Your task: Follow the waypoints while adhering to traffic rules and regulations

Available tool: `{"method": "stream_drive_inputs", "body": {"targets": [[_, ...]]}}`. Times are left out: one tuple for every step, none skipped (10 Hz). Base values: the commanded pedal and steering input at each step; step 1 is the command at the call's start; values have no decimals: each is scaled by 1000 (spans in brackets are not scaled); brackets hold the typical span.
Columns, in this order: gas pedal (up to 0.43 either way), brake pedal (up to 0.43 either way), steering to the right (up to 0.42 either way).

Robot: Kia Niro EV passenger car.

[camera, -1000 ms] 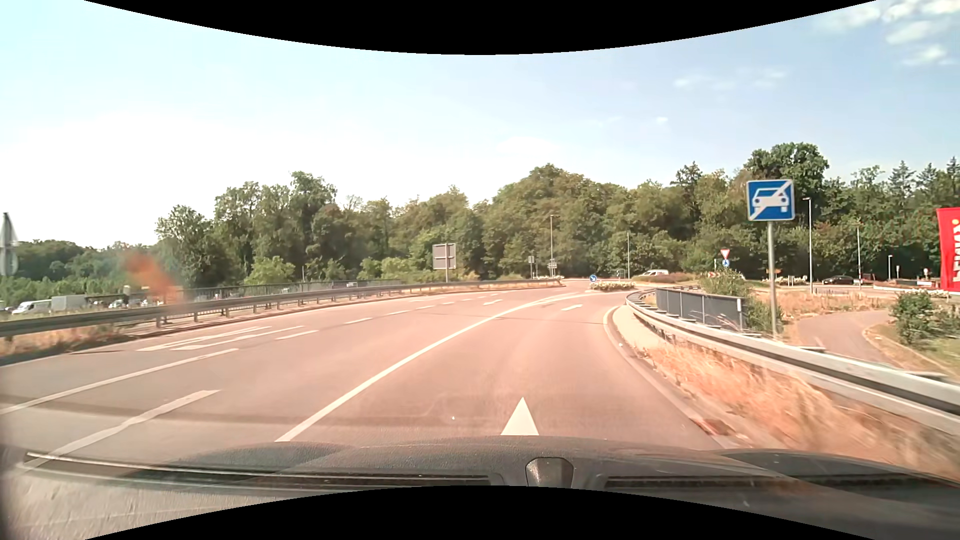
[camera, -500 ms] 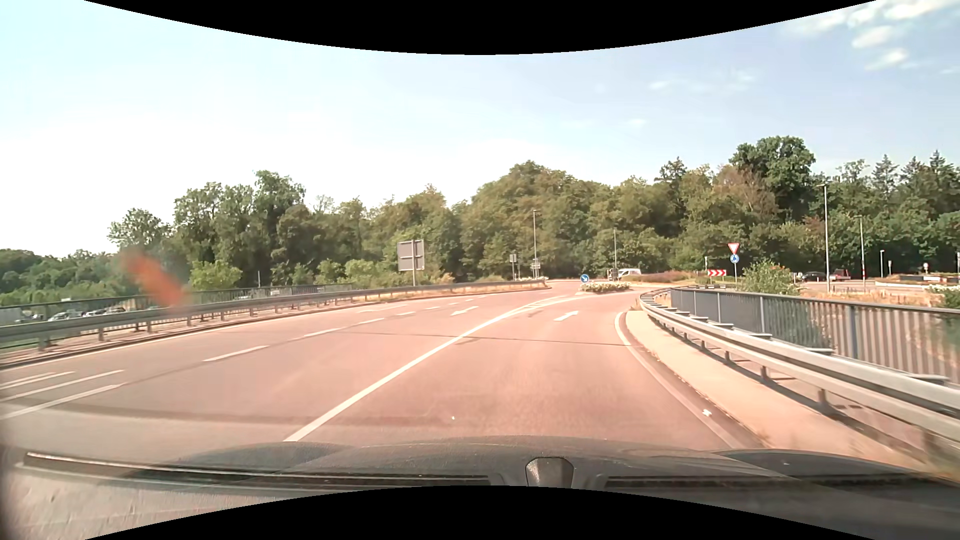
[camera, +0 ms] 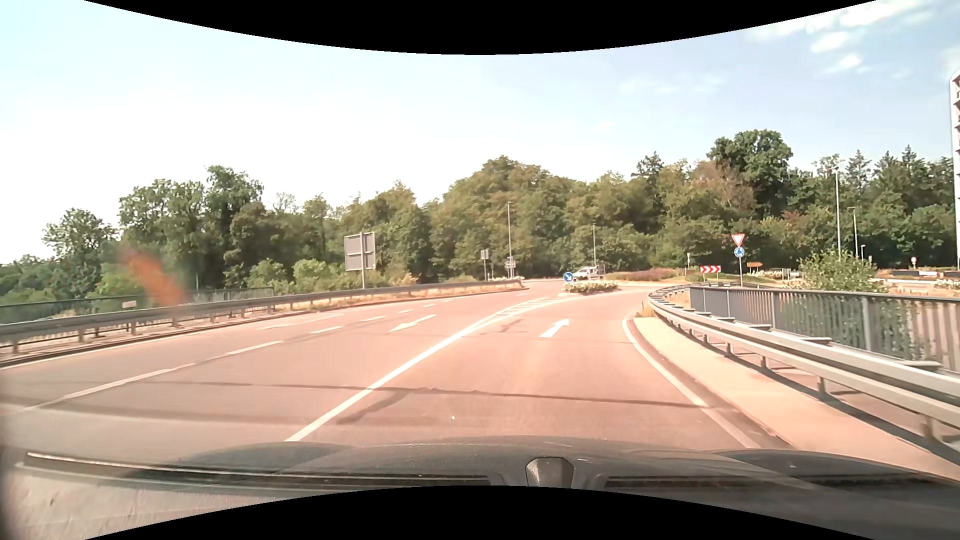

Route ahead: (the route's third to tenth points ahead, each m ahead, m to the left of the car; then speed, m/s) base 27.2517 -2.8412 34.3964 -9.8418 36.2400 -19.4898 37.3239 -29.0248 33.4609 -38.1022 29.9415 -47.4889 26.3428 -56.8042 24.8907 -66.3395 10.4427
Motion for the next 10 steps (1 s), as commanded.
{"method": "stream_drive_inputs", "body": {"targets": [[0,189,60],[0,201,61],[0,207,64],[0,207,69],[0,207,72],[0,207,72],[0,201,72],[0,201,72],[0,201,72],[0,201,72]]}}
